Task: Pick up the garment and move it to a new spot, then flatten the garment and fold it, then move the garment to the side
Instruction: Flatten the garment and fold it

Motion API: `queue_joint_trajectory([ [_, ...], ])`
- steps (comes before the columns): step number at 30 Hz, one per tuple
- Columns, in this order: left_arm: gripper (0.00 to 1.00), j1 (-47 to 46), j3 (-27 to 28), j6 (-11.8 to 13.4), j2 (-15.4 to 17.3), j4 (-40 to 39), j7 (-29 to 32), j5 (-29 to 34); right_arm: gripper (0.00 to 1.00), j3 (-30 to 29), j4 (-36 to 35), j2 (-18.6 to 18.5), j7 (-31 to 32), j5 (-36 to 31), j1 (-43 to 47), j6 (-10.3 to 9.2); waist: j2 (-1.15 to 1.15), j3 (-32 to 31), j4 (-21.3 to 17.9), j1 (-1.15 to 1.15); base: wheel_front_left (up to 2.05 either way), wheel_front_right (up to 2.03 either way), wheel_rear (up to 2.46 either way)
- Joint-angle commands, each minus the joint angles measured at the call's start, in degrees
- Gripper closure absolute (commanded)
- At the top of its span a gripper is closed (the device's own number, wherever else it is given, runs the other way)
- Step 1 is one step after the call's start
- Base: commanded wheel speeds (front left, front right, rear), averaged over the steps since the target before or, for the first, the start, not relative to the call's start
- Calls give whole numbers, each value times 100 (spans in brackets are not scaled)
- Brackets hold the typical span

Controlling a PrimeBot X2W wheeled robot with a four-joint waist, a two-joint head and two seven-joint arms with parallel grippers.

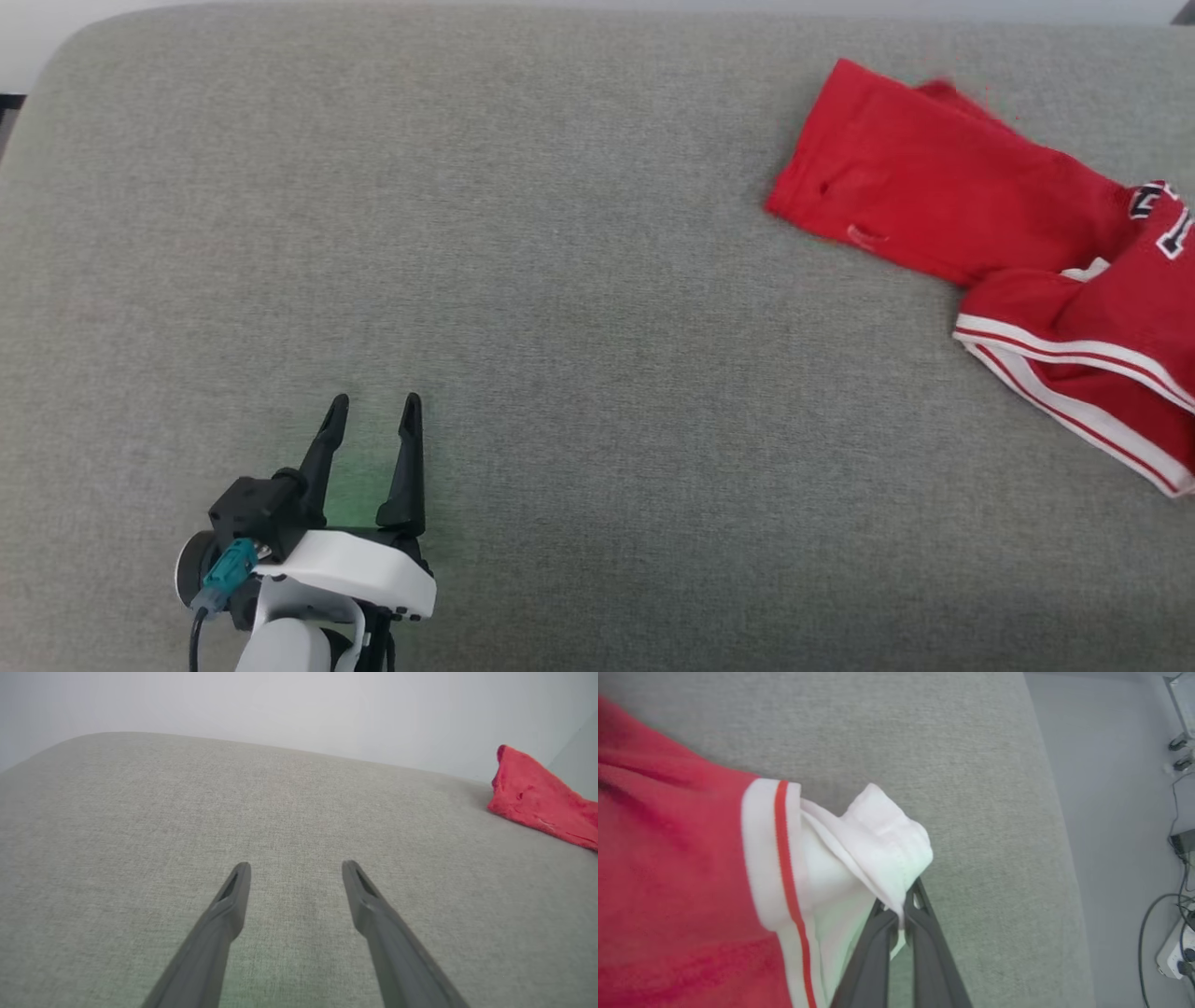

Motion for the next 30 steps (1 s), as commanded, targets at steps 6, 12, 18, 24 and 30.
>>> queue_joint_trajectory([
  [6, 0, -129, -43, -13, 7, 47, -28, 130, 98, -240, 269, 194, -330, -569, 23, -13, 0, 40, -130, 0, 0, 0, 0],
  [12, 0, -372, -315, -13, 185, -4, -28, 52, 0, -578, 243, 611, -1123, -842, -180, -13, 0, -31, -316, 0, 0, 0, 0],
  [18, 0, -1168, -1243, -13, 674, 61, -28, -343, 0, -823, -76, 1019, -2149, -933, 31, -13, 0, -133, -657, 0, 0, 0, 0],
  [24, 0, -2638, -3000, -12, 1393, 242, 315, -1428, 0, -770, -839, 1600, -2689, -791, 397, -12, 0, -139, -1220, 0, 0, 0, 0],
  [30, 0, -4345, -4756, -11, 1880, 335, 1874, -3309, 0, -698, -1633, 2259, -2899, -695, 708, -9, 0, 43, -1894, 0, 0, 0, 0],
])
